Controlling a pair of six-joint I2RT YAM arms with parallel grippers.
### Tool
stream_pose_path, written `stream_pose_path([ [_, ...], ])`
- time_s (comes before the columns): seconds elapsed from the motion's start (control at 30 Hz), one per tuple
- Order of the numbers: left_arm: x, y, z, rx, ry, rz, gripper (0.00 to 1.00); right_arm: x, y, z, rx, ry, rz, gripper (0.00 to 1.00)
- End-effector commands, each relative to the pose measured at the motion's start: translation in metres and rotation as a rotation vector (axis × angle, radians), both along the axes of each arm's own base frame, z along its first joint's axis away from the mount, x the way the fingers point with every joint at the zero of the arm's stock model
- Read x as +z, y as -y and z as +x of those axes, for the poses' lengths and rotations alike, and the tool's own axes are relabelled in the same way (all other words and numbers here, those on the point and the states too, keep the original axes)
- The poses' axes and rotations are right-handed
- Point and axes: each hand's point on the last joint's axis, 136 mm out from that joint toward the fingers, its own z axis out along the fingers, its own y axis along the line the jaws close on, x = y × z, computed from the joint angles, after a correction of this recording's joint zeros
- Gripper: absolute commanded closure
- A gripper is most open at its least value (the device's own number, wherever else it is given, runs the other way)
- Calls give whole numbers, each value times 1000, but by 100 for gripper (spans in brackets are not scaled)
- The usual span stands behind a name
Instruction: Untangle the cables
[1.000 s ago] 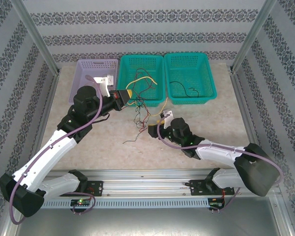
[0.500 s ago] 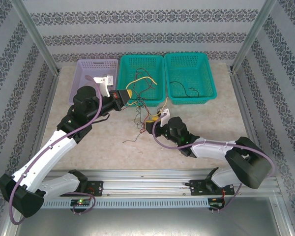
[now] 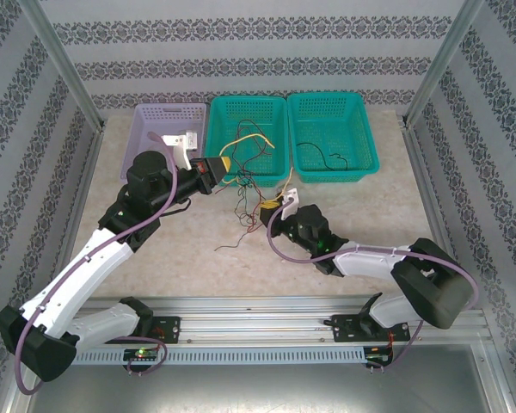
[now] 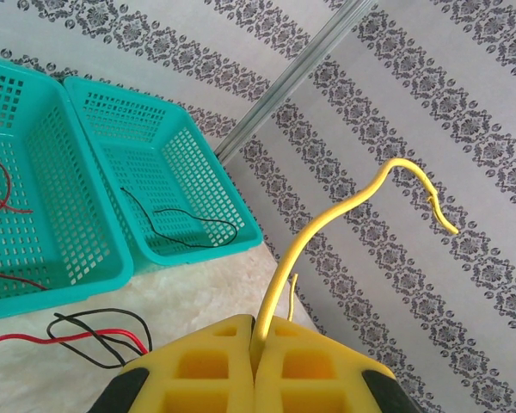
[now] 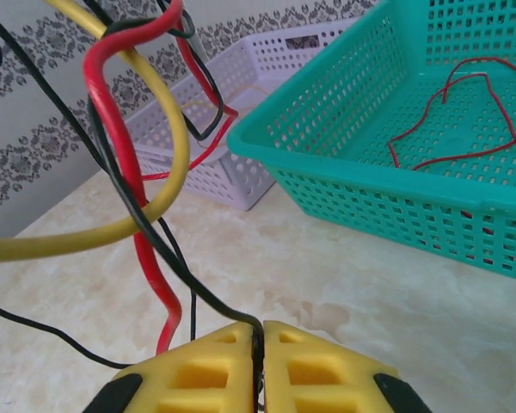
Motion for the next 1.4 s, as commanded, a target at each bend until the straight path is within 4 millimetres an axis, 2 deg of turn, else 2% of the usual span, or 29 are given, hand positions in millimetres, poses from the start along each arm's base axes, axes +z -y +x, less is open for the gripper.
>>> stream_pose_path([
  [0.0, 24, -1, -10, -7, 74, -32, 100, 16, -1, -3, 39, 37, 74, 99],
  [0.1, 23, -1, -10, -8, 73, -29, 100, 21, 4, -4, 49, 35, 116, 100],
  [0.17, 23, -2, -11, -6, 77, -25, 100, 23, 14, -2, 15, 31, 141, 100],
  [0.33, 22, -8, -15, 10, 85, 8, 100, 13, 58, 11, -140, -6, 120, 100],
  [0.43, 20, -13, -18, 24, 90, 41, 100, 6, 89, 12, -239, -28, 109, 100],
  [0.63, 13, -27, -25, 58, 99, 147, 100, -3, 168, 12, -524, -92, 64, 100],
  [0.8, 9, -43, -33, 97, 112, 243, 100, 1, 227, -4, -736, -121, 44, 100],
  [0.93, 6, -58, -35, 148, 115, 329, 100, 9, 262, -21, -869, -126, 51, 100],
  [1.1, 0, -74, -37, 201, 118, 411, 100, 13, 279, -32, -911, -177, 65, 100],
  [1.2, -5, -88, -34, 261, 91, 480, 100, 28, 290, -38, -953, -184, 94, 100],
  [1.37, -2, -112, -36, 347, 97, 547, 100, 37, 306, -46, -1009, -195, 105, 100],
])
